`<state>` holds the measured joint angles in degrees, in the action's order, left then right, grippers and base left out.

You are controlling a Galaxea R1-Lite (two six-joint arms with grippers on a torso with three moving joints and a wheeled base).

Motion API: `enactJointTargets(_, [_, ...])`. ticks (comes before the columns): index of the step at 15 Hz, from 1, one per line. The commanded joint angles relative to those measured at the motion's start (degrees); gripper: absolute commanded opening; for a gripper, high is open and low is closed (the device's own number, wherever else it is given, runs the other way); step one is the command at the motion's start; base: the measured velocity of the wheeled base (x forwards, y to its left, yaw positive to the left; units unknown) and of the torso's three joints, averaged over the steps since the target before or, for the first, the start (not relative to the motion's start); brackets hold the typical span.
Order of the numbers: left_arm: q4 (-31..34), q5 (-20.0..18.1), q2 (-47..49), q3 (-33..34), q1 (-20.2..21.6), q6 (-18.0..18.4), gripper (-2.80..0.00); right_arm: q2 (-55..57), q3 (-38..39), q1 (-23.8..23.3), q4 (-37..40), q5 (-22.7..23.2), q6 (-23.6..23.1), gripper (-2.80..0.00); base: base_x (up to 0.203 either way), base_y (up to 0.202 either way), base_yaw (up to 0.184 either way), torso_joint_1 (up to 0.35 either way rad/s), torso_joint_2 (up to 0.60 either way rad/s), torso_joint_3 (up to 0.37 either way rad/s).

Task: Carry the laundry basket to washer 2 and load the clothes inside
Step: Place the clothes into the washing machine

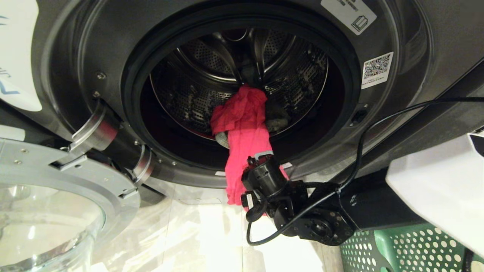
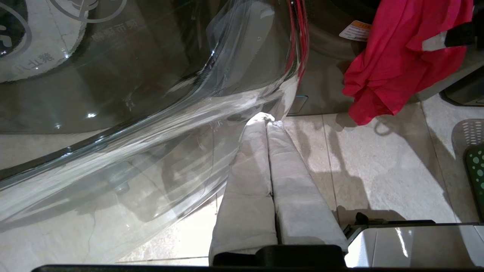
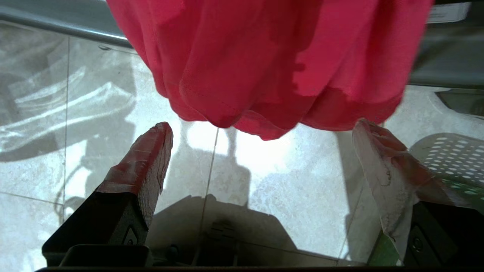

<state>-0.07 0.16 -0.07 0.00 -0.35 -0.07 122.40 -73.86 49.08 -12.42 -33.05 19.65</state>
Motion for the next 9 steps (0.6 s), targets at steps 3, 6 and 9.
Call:
enactJointTargets(3, [-0.01, 0.02, 0.07, 0.00, 0.00, -0.01, -2.80, 6.12, -6.32, -1.08, -0.26, -0.04, 2.02, 0.00, 0.000, 0.000, 0.000, 0.000, 0.00, 0.000])
enactJointTargets(6, [-0.01, 0.02, 0.05, 0.00, 0.00, -0.01, -2.80, 10.12, -11.40, -2.72, 0.10, 0.00, 1.76, 0.00, 0.000, 0.000, 0.000, 0.000, 0.00, 0.000])
enactJointTargets(9, [-0.01, 0.02, 0.00, 0.00, 0.00, -0.01, -2.80, 11.55, -12.72, -3.85, -0.13, -0.35, 1.70, 0.00, 0.000, 0.000, 0.000, 0.000, 0.00, 0.000])
